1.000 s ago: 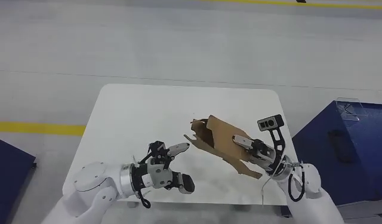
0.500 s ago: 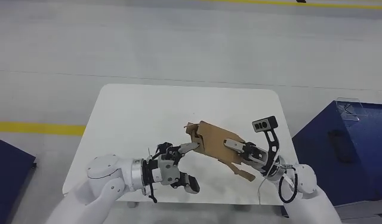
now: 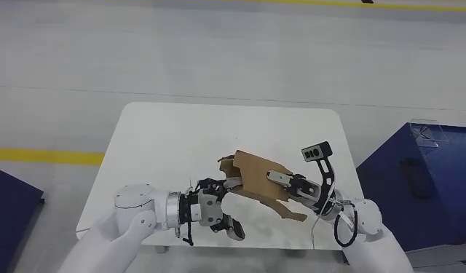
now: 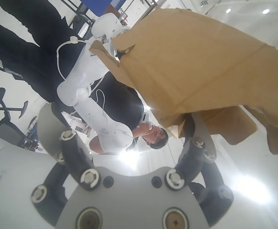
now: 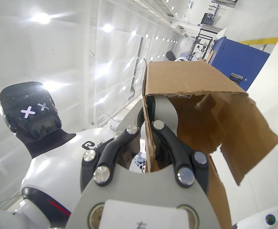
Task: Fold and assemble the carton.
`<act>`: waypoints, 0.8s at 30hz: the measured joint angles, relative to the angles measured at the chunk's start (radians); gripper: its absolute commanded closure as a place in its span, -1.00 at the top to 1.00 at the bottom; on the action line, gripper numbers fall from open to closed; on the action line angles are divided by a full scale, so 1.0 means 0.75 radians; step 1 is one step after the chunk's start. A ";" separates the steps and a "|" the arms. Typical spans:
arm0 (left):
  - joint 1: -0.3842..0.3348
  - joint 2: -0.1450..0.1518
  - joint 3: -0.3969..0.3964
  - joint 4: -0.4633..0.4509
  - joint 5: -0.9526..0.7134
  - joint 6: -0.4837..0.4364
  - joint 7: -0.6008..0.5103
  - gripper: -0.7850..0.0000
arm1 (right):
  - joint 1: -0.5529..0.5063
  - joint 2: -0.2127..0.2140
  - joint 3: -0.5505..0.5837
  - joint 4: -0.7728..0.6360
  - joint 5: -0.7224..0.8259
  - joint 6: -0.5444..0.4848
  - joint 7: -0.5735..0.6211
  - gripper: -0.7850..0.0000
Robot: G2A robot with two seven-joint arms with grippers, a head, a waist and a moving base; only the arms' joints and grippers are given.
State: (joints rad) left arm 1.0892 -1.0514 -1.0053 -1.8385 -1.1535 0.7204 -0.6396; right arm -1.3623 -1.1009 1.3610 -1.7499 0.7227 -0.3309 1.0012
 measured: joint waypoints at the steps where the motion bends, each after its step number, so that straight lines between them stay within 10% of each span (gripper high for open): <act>1: -0.003 -0.001 0.002 0.003 0.000 0.001 0.000 1.00 | 0.001 0.000 -0.003 0.001 0.000 0.003 0.000 -1.00; 24: 0.080 0.008 -0.121 -0.054 -0.028 -0.136 -0.045 1.00 | -0.004 -0.013 -0.031 -0.004 0.081 -0.016 -0.025 -1.00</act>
State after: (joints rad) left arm 1.1495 -1.0455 -1.0958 -1.8786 -1.1746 0.6184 -0.6731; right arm -1.3655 -1.1104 1.3377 -1.7529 0.7834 -0.3427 0.9824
